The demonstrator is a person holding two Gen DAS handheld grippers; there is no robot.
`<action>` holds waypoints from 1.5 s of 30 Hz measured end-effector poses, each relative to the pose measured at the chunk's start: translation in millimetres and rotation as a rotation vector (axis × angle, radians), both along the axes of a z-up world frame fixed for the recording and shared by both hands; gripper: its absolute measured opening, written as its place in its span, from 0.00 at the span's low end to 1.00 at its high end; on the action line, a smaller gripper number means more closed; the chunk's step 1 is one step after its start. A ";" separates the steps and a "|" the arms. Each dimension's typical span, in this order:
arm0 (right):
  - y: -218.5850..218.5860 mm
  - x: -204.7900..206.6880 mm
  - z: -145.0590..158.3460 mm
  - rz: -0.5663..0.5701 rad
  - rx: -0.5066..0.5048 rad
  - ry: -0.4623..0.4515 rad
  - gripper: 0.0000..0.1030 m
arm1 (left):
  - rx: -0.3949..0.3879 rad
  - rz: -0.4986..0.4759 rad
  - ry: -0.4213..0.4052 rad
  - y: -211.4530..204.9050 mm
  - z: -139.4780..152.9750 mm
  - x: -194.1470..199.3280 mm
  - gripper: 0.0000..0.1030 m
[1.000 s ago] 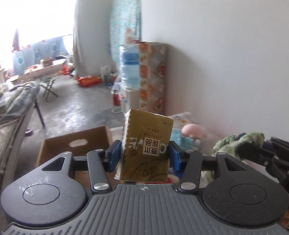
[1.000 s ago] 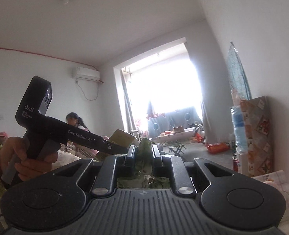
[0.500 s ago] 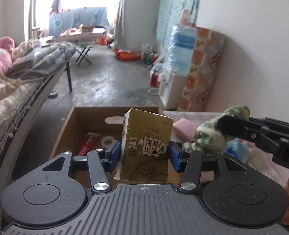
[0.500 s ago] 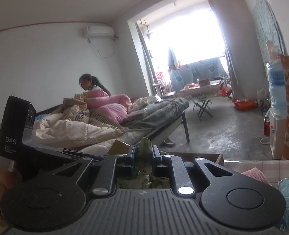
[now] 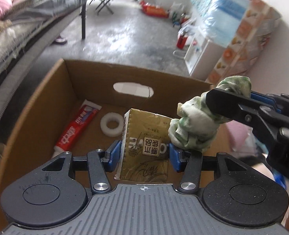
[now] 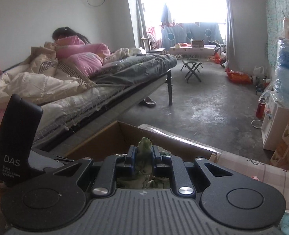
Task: Organize soft objects
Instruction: 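Release the gold box into the cardboard box with the left while the right drops the cloth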
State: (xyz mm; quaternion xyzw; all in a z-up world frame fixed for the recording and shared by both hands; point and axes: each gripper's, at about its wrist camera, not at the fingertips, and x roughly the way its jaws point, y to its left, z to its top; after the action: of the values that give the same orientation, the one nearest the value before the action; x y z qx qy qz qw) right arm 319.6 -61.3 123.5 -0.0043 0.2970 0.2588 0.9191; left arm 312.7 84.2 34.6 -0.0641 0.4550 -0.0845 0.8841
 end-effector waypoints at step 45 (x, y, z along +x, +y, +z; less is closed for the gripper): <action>-56.4 16.1 10.5 -0.155 0.079 -0.015 0.41 | -0.227 0.096 0.126 26.9 -30.7 33.0 0.75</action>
State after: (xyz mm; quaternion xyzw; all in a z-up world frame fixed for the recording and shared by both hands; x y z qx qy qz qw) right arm 335.8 -117.7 134.0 0.0530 0.2791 0.1983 0.9380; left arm 345.7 111.1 3.8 -0.1908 0.4935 -0.0889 0.8439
